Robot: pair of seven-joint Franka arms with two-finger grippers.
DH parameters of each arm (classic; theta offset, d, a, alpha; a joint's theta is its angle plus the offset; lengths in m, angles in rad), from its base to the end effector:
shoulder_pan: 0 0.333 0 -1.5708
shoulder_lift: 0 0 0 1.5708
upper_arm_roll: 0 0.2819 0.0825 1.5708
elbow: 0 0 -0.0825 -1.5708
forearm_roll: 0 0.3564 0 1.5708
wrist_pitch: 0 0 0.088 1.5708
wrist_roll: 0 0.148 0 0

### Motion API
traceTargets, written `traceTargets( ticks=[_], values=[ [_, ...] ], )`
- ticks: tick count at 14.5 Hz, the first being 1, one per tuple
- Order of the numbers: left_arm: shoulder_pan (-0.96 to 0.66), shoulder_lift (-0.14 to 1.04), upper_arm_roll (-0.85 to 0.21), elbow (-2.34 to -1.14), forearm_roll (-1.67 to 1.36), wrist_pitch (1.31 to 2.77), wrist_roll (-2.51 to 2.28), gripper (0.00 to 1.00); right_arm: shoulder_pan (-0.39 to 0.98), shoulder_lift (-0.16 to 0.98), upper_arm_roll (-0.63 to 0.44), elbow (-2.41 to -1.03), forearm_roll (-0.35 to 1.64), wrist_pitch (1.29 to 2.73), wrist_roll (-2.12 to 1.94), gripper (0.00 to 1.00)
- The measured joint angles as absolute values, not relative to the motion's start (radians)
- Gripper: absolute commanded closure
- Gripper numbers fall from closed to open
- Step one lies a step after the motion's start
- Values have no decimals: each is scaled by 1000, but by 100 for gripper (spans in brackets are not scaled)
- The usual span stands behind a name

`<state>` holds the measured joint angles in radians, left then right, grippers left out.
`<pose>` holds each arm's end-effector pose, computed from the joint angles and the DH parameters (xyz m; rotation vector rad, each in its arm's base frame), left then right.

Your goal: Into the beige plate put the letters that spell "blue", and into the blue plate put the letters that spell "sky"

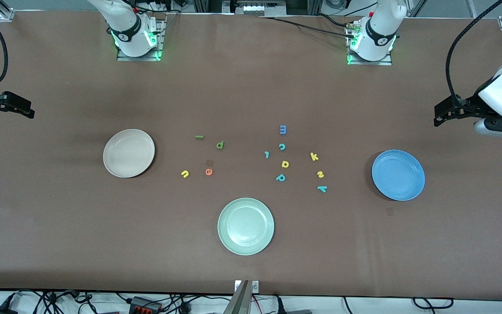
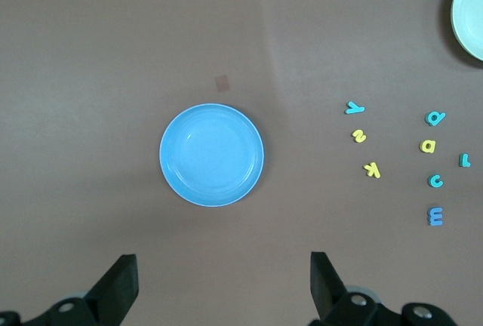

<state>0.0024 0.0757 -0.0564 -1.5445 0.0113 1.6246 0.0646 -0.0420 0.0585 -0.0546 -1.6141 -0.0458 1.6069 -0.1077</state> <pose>0.5516 -0.0273 0.5251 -3.1290 0.1864 -0.0070 0.5368 -0.0581 0.5022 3.0977 0.0221 -0.1089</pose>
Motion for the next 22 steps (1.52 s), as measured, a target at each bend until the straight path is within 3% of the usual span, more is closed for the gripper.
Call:
traceTargets(
  ticks=[13, 17, 20, 22],
  values=[
    [-7, 87, -60, -1547, -4, 1579, 63, 0, -48, 58, -60, -1614, -14, 1565, -108, 0],
    [-84, 193, -66, -1552, -5, 1595, 32, 0, -47, 60, -59, -1617, -13, 1519, -108, 0],
    [-160, 299, -70, -1553, -5, 1701, -64, 0, -26, 81, -50, -1667, -2, 1523, -108, 0],
    [-193, 372, -70, -1555, -4, 1795, -111, 0, 34, 120, -45, -1734, 7, 1600, -103, 0]
  ],
)
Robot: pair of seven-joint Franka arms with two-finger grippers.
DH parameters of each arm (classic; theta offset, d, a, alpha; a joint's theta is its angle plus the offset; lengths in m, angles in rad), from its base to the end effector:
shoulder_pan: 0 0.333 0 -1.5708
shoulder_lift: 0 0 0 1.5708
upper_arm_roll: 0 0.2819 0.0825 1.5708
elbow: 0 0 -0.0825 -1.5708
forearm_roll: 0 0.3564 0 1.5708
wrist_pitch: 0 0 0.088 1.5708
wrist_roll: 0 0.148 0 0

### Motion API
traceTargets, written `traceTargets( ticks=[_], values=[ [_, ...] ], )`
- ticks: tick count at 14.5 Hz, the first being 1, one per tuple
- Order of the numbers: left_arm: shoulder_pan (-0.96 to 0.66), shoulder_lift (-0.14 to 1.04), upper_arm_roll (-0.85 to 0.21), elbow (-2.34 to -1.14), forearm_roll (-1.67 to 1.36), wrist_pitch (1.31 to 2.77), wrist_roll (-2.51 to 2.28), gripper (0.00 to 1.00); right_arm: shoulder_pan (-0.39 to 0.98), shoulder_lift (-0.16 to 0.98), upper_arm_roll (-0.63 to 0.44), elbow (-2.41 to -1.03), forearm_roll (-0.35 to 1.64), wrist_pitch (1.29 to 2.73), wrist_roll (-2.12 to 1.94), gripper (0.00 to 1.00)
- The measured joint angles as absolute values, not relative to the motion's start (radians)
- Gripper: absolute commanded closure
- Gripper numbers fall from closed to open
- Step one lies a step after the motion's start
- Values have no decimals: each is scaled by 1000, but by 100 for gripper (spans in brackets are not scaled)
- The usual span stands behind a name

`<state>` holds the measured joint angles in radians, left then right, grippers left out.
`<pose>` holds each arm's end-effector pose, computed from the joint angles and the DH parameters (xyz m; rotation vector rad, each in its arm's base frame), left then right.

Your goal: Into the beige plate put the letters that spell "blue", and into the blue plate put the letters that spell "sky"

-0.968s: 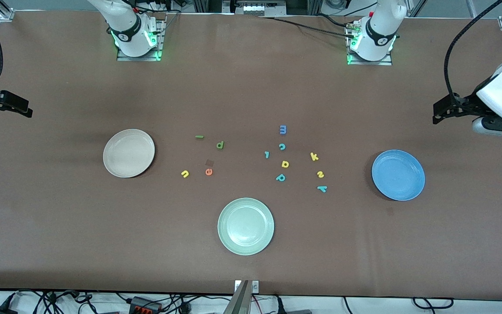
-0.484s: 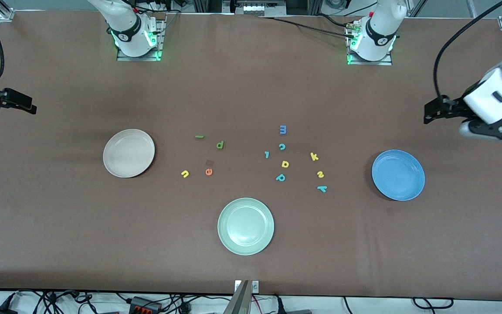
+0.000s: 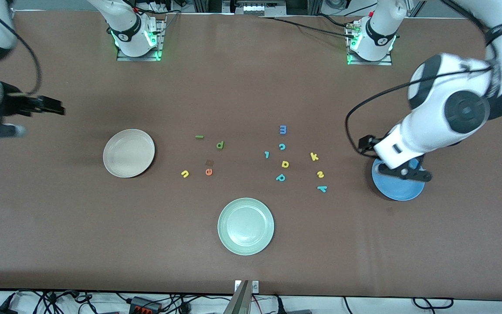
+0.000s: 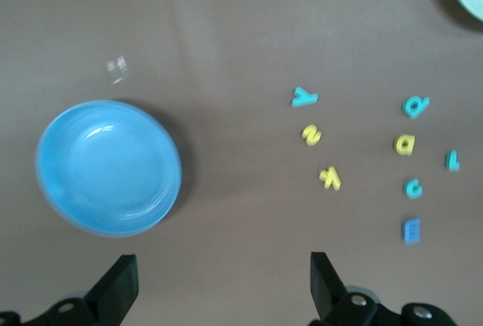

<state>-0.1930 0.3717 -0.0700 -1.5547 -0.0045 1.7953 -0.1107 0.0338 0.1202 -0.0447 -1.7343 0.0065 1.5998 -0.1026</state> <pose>0.5898 -0.1556 0.3612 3.1208 -0.2312 -0.2092 0.5288 -0.0042 0.4171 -3.0978 -0.1400 0.3961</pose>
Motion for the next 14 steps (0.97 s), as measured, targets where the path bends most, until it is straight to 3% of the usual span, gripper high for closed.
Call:
traceTargets(
  ticks=[5, 9, 11, 14],
  values=[
    [-234, 530, -70, -1614, -4, 2050, -269, 0, 219, 275, -37, -1914, 45, 1915, -5, 0],
    [-272, 617, -71, -1697, -4, 2262, -378, 0, 347, 385, -35, -1949, 86, 2097, 140, 0],
    [-301, 649, -72, -1723, -4, 2326, -417, 11, 383, 426, -35, -1943, 95, 2181, 182, 0],
    [-320, 675, -72, -1735, -4, 2344, -428, 39, 408, 504, -35, -1874, 96, 2221, 192, 0]
  ],
)
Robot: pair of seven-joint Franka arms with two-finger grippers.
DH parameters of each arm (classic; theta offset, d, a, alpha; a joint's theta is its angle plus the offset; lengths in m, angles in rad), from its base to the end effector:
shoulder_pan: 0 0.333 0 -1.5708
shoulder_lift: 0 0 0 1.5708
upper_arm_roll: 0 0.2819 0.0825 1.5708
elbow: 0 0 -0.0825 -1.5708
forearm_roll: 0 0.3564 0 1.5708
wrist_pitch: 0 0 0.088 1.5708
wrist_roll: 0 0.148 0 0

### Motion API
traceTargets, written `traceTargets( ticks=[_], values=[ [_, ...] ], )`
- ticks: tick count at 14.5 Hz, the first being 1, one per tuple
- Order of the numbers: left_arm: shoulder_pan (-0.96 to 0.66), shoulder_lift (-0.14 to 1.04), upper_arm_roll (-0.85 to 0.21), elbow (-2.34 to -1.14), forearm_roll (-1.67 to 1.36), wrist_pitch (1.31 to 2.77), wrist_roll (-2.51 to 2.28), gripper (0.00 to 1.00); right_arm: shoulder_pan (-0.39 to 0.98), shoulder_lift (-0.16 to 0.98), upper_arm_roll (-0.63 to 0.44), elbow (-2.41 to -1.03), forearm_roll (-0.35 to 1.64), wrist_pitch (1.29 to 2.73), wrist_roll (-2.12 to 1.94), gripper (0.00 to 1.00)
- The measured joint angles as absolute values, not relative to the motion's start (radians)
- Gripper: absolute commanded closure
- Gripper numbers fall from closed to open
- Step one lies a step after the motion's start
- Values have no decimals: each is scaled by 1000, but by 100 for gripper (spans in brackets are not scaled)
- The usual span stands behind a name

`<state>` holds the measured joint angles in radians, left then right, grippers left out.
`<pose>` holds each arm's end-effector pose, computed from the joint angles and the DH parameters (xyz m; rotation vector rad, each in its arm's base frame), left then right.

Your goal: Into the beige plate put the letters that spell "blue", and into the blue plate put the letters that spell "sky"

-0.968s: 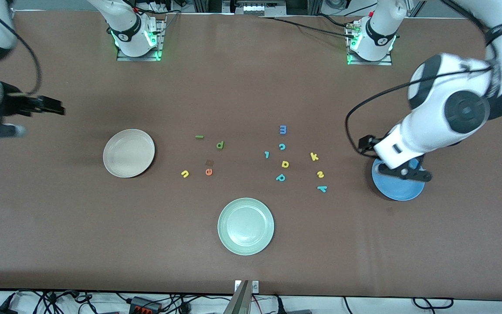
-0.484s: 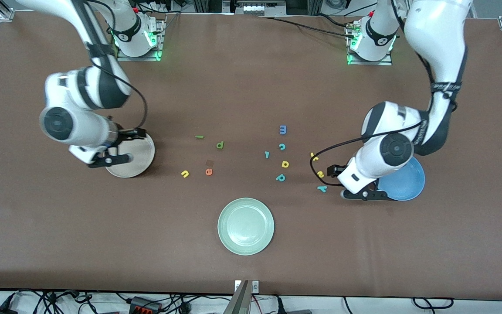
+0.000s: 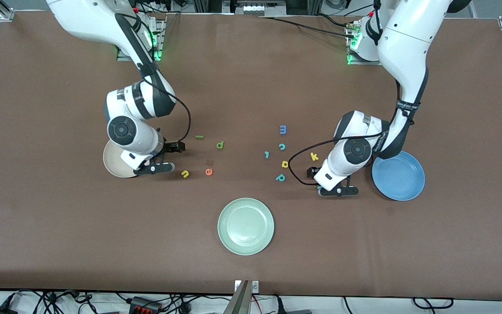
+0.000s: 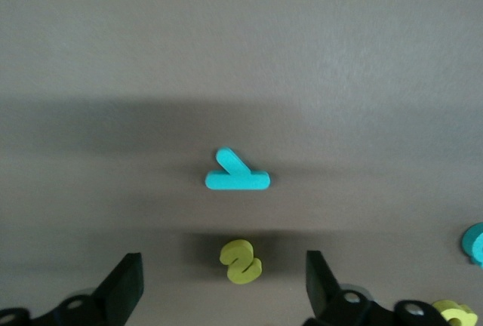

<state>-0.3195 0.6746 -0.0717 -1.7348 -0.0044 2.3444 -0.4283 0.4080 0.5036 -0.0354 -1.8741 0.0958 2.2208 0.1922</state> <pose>0.5722 -0.2351 0.1393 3.1191 0.0850 -0.1208 0.5365 0.2163 0.1801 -3.1168 -0.1864 0.2581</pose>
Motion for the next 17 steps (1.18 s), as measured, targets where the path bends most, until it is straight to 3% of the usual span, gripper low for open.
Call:
traceTargets(
  ticks=[6, 10, 11, 14, 17],
  values=[
    [-323, 689, -71, -1761, -4, 2405, -429, 83, 440, 644, -35, -1767, 96, 2256, 148, 0],
    [-323, 685, -69, -1761, -4, 2406, -430, 88, 464, 685, -35, -1762, 96, 2346, 100, 1],
    [-323, 681, -67, -1760, -4, 2401, -430, 88, 464, 692, -35, -1761, 96, 2361, 88, 5],
    [-309, 628, -48, -1747, -3, 2322, -419, 88, 466, 694, -35, -1754, 95, 2369, 34, 33],
    [-226, 532, -37, -1741, -2, 2193, -303, 88, 472, 695, -35, -1738, 95, 2372, -20, 34]
  ],
)
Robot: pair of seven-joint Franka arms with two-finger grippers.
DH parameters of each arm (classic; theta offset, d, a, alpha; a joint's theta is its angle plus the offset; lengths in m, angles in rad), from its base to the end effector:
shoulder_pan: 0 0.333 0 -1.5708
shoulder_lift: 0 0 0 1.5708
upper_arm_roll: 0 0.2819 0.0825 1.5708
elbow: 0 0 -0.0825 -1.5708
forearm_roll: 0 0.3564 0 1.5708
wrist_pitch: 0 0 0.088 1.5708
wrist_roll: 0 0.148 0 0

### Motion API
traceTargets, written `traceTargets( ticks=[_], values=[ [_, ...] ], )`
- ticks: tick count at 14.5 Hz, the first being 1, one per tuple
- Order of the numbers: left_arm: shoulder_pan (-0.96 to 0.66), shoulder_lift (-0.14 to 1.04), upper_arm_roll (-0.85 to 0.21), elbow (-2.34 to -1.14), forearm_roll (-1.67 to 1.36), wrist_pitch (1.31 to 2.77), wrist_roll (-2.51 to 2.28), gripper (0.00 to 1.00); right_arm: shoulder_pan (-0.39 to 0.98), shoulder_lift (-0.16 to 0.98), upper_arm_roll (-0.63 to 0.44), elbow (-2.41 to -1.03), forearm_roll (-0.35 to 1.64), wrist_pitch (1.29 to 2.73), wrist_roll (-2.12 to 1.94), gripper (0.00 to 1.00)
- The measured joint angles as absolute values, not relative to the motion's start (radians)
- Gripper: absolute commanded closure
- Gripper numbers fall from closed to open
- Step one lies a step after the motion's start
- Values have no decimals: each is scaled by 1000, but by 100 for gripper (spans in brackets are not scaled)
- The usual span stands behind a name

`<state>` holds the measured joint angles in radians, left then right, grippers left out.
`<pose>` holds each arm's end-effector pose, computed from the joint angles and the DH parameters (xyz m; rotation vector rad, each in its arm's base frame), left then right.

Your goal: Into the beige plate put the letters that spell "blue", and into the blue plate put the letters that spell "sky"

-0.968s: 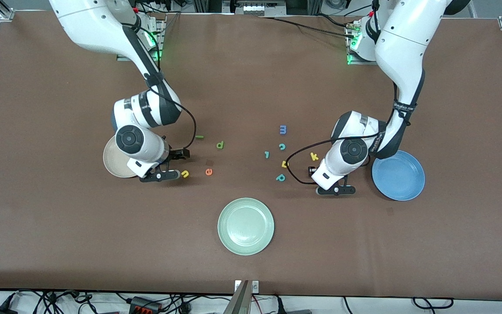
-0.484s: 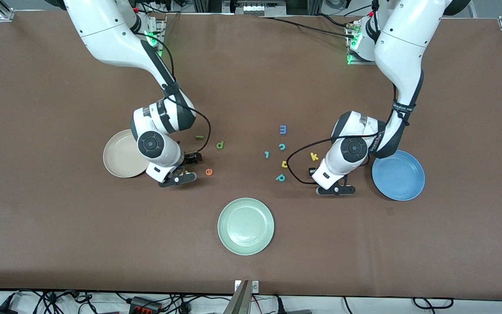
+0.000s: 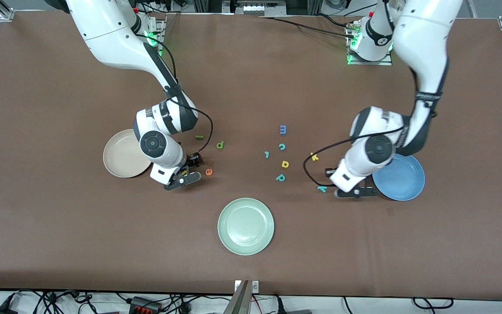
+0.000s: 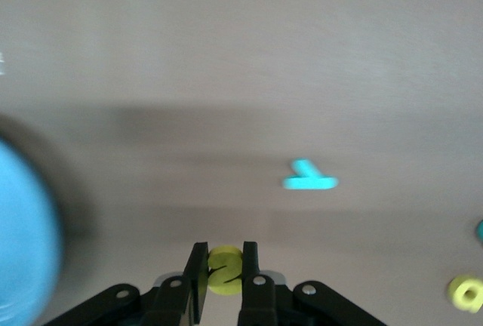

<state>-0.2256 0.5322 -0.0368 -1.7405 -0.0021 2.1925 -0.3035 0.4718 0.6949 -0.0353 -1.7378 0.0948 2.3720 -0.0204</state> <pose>0.5946 -0.1589 0.2126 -3.1355 -0.0733 0.1293 0.5579 0.2649 0.1271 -3.0517 -0.6096 0.1041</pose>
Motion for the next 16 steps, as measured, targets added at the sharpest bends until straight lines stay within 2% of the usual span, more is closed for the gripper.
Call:
traceTargets(
  ticks=[3, 6, 7, 9, 10, 12, 13, 16],
  values=[
    [-100, 494, -33, -1753, 58, 2098, -154, 88, 472, 697, -36, -1720, 95, 2374, -51, 36],
    [-2, 513, -34, -1779, 109, 2094, -51, 86, 472, 703, -36, -1717, 95, 2375, -60, 36],
    [11, 523, -34, -1786, 110, 2098, -40, 69, 472, 706, -36, -1717, 95, 2376, -63, 36],
    [15, 539, -39, -1817, 112, 2133, -34, 18, 472, 709, -36, -1714, 95, 2376, -65, 37],
    [14, 544, -44, -1836, 113, 2155, -33, 4, 472, 710, -36, -1714, 95, 2376, -66, 42],
    [13, 545, -54, -1850, 113, 2175, -28, 0, 472, 712, -37, -1713, 90, 2376, -69, 73],
    [13, 541, -63, -1848, 113, 2176, -18, 0, 472, 711, -37, -1711, 90, 2376, -73, 83],
    [9, 523, -130, -1826, 113, 2176, -24, 0, 475, 708, -36, -1702, 89, 2373, -77, 91]
  ],
)
